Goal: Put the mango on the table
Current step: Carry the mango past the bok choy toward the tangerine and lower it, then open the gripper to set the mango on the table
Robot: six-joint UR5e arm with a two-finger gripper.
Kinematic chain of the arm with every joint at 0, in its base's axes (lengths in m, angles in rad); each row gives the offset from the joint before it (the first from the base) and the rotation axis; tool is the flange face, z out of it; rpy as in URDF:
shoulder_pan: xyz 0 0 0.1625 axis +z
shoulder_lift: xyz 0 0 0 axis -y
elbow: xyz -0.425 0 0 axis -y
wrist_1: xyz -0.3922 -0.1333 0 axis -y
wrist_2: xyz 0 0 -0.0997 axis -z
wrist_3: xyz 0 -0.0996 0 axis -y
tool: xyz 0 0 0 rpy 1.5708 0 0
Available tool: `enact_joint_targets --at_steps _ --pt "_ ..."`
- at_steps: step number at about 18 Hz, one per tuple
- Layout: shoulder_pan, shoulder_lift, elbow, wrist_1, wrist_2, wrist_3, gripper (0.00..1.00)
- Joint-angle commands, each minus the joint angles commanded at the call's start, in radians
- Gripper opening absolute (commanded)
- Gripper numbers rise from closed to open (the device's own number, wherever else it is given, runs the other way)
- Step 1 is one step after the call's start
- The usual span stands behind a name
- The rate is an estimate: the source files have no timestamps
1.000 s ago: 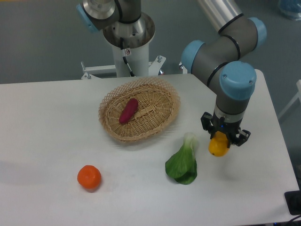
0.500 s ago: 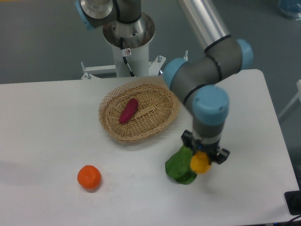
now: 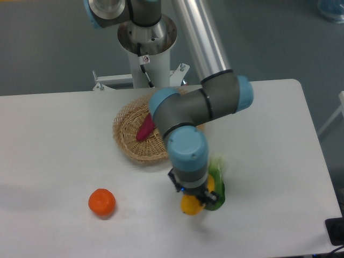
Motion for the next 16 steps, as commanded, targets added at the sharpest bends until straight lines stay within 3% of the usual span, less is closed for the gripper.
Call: enact_joint_targets --at_steps 6,9,11,16 --pt "-0.035 -0.026 -0.009 0.048 0.000 -0.020 0.34" --pt "-0.048 -0.035 -0.009 0.049 0.000 -0.041 0.44" --pt "-0.049 -0.035 -0.009 0.063 0.000 -0.055 0.45" --pt "-0.049 -0.034 -0.014 0.080 0.000 -0.058 0.69"
